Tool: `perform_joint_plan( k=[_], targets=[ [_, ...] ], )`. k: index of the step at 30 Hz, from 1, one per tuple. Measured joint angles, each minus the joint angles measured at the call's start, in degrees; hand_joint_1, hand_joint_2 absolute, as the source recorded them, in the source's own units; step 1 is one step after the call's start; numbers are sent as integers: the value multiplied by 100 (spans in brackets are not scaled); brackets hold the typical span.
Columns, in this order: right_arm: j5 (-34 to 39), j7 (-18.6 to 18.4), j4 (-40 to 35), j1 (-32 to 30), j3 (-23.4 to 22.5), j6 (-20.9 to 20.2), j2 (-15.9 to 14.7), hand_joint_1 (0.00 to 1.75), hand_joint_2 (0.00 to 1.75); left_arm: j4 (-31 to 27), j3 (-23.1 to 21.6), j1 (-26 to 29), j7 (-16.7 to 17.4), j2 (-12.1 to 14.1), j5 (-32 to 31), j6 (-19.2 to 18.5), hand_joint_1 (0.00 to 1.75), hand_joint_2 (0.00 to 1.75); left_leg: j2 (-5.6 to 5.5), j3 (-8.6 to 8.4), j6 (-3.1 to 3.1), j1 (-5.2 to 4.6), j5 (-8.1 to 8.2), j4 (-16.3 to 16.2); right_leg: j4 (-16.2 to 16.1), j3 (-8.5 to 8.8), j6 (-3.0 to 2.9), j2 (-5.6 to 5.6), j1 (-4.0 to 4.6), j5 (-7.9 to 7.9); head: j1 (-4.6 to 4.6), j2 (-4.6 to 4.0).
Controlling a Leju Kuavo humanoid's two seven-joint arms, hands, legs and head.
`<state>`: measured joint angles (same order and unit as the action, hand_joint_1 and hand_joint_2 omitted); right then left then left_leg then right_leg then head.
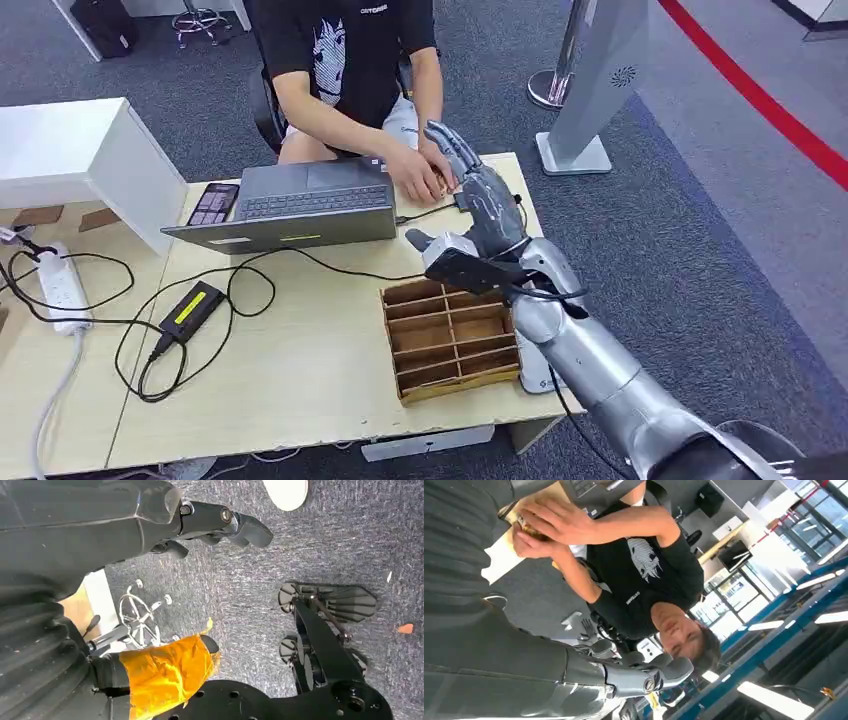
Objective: Pass the card to the sensor for recognition and then transmit it.
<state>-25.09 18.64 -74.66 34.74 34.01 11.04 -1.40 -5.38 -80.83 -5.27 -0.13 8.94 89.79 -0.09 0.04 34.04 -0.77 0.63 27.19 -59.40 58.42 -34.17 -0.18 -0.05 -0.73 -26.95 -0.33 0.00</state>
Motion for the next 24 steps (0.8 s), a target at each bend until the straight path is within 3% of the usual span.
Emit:
perform_joint_plan(
  k=[6,8,11,13,16,19,24],
  targets=[
    [-22,48,-250,-130,-74,57,-79,0,175,0,2,1,-4,-7,9,2,0,175,-1,-3,-1,1,-1,0,2,0,0,-1,1,0,-2,2],
    [-221,285,-438,-343,-145,438,-138,0,175,0,22,2,-22,-13,20,42,0,175,-6,-5,-1,1,-1,0,0,2,0,-6,1,-1,-2,0],
    [-49,880,-1127,-1246,-425,1010,-300,0,175,0,148,38,-68,-42,20,164,0,175,-32,-3,8,1,6,0,-4,19,15,-34,1,-19,-2,0],
    [248,1317,-1531,-1974,-661,1023,-343,0,175,0,258,93,-74,-57,20,197,0,175,-37,-3,7,-1,22,0,-5,21,14,-39,1,-28,0,0],
    [565,1633,-2012,-2956,-1054,999,-346,0,175,0,451,131,-74,-66,20,267,0,175,-30,-2,13,-1,35,1,-10,20,15,-34,0,-35,0,0],
    [1402,1759,-2121,-3391,-1472,442,-346,0,175,0,570,130,-120,-79,20,367,0,175,-20,-11,10,-1,43,1,-13,23,14,-22,0,-35,-2,0],
    [3472,1875,-1704,-3632,-2750,-1423,-238,0,175,0,621,147,-171,-114,20,472,0,175,-24,-12,14,-4,41,1,-13,31,17,-30,-2,-34,0,0]
  ],
)
